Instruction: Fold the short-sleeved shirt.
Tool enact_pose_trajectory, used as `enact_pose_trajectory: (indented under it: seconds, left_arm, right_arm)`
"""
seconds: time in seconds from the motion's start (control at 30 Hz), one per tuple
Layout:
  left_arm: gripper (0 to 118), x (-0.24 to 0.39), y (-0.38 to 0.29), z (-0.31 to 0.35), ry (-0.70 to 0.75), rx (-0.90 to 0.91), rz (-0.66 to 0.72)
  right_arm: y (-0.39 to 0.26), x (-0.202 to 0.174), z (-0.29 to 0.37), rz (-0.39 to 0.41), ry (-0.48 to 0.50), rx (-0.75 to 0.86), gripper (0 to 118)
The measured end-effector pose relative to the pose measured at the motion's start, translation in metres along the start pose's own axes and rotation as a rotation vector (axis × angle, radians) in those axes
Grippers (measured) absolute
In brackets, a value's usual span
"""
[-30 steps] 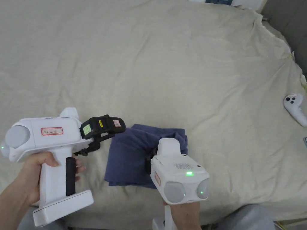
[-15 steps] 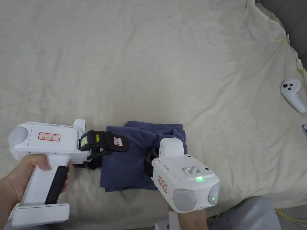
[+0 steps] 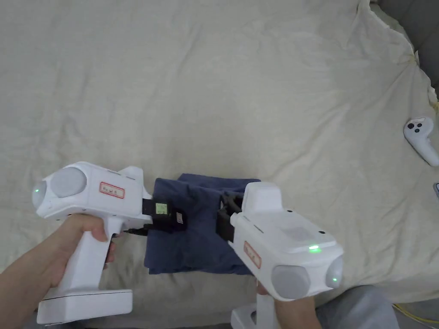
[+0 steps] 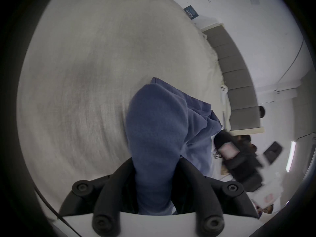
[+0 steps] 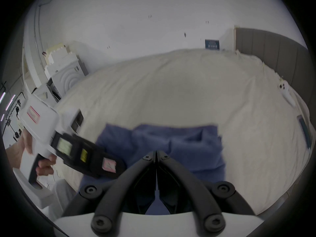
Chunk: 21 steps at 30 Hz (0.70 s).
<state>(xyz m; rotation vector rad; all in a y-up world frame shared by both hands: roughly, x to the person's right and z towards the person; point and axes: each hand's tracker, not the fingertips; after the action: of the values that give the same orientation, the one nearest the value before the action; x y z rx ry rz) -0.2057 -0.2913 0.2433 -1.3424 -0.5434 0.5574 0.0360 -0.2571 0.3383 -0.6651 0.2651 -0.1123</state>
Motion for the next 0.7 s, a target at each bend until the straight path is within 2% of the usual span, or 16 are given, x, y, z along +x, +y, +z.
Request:
enact_pose_trajectory:
  seconds: [0.13,0.27,0.37,0.5,0.7]
  left_arm:
    - [19,0.032,0.004,0.017,0.059,0.009,-0.005]
    - [19,0.046,0.004,0.051,0.051,0.038,-0.037]
    - [19,0.043,0.002,0.084,0.179,0.079,-0.088]
    - [18,0.008,0.007,0.136,0.328,0.102,-0.068]
    - [18,-0.063,0.020,0.221,0.622,0.114,-0.077]
  right_arm:
    - [0.038,0.020,0.047,-0.001,-0.009,0.148,0]
    - [0.068,0.044,0.088,0.057,-0.055,0.246,0]
    - [0.081,0.063,0.109,0.122,-0.100,0.280,0]
    - [0.086,0.082,0.123,0.121,-0.138,0.298,0]
    - [0.089,0.082,0.126,0.109,-0.209,0.294,0]
